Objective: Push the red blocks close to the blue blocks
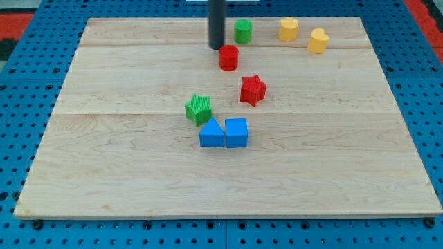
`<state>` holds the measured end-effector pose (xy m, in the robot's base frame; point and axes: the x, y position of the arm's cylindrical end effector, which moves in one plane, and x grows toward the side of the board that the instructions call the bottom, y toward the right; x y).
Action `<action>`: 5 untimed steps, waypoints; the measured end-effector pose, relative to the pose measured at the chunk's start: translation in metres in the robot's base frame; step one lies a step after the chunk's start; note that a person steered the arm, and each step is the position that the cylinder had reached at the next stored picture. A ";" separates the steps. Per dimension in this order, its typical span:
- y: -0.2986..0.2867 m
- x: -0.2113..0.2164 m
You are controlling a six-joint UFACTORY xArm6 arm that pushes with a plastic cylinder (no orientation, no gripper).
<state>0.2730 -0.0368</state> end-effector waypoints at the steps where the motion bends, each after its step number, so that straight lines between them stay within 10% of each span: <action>1: 0.021 0.016; 3: 0.105 0.049; 5: 0.062 0.144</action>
